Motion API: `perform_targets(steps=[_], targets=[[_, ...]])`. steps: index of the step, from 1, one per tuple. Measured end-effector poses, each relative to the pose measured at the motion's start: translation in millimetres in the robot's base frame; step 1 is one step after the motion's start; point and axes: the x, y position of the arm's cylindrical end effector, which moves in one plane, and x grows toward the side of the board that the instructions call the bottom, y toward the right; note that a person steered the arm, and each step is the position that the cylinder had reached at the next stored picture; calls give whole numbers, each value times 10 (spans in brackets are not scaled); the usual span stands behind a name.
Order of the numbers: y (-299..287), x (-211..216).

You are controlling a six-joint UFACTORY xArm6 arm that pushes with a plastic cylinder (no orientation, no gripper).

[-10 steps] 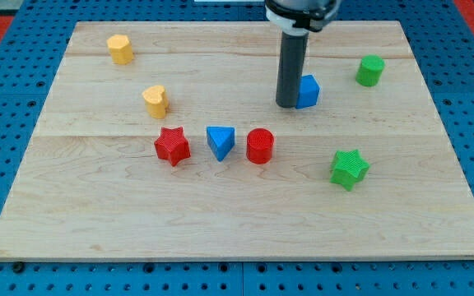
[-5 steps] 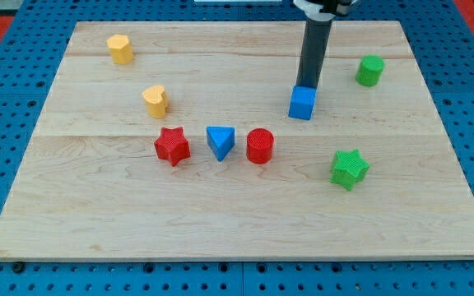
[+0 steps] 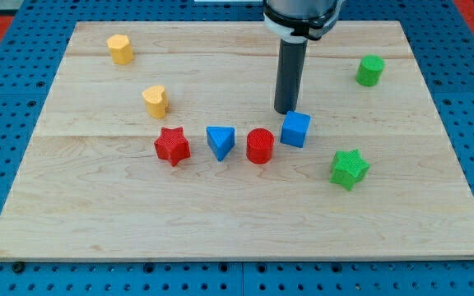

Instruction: Push the blue cube to the right of thee red circle

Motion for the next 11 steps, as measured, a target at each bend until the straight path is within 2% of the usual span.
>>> perform_targets(steps=[1,3,11], targets=[[75,107],[-136,117],[-110,189]])
